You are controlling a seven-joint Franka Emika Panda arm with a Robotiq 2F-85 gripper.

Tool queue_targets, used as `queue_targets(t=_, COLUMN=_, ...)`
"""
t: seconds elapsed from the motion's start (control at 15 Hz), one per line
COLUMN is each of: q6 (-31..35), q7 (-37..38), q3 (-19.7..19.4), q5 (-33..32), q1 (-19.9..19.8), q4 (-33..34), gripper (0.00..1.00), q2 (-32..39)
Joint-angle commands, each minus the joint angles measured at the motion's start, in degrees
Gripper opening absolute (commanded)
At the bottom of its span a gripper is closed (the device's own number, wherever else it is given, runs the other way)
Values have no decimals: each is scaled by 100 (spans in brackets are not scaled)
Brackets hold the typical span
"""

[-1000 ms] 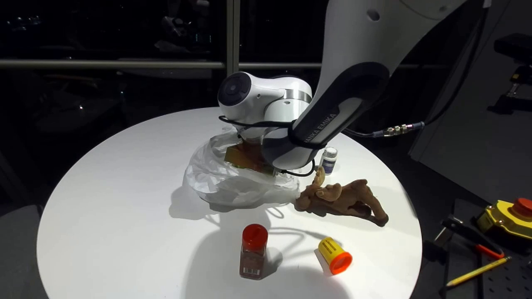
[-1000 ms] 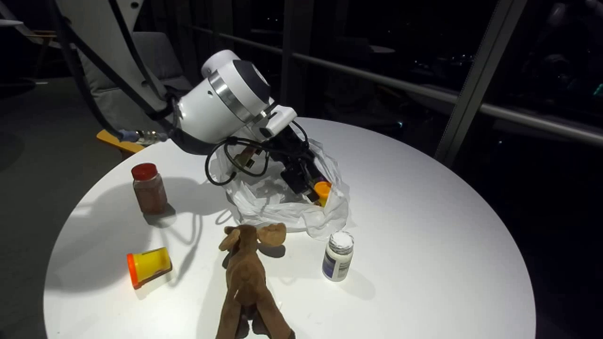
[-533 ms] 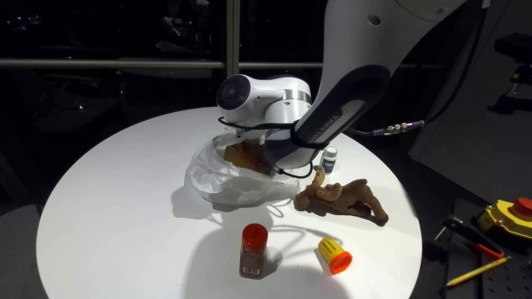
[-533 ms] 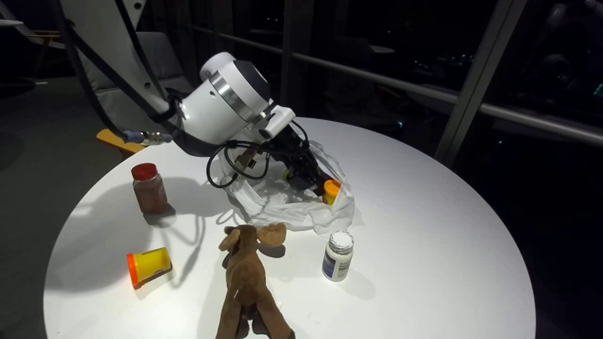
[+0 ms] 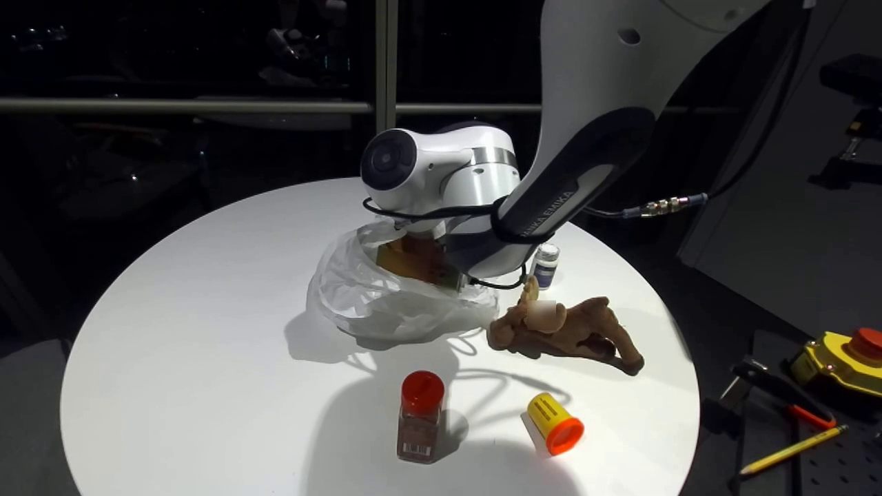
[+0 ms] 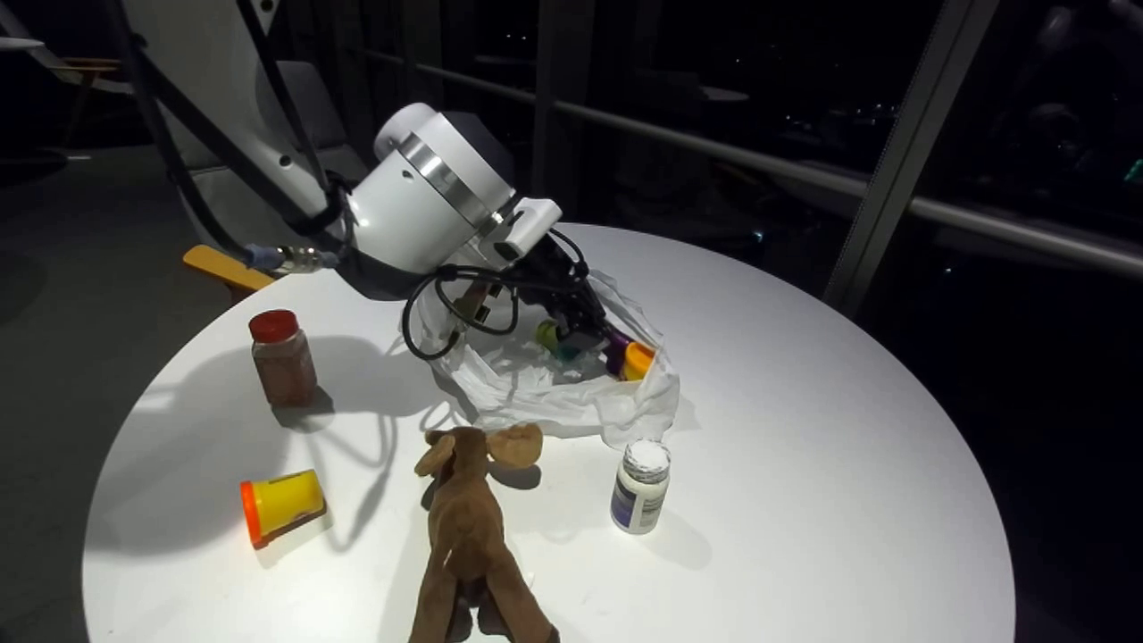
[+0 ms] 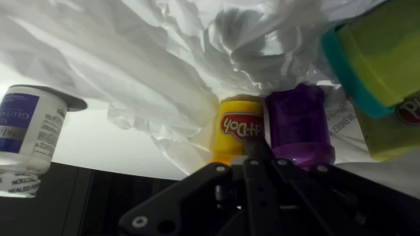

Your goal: Pick up the objects from the plastic and put them on the table

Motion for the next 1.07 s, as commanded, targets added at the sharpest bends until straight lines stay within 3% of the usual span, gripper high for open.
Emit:
queue_targets(t=0.0, q6=-199, q7=-85, q3=175, q5=-381, q1=-199, q4=115, gripper=30, q2=-49)
queue_targets(t=0.6, q6=-457, q7=-63, q3=780, q5=-714, q1=-793, q4=370, gripper=95, q2=-68)
queue_targets(t=0.67, q6=-495, q7=3, q3=779, q5=-773, q1=-805, q4=425, gripper=100, q2=-36)
queue_targets(t=1.0, q6=-621, q7=284, q3=783, q5=-1123, q1=-885, q4=724, gripper=100, q2=78)
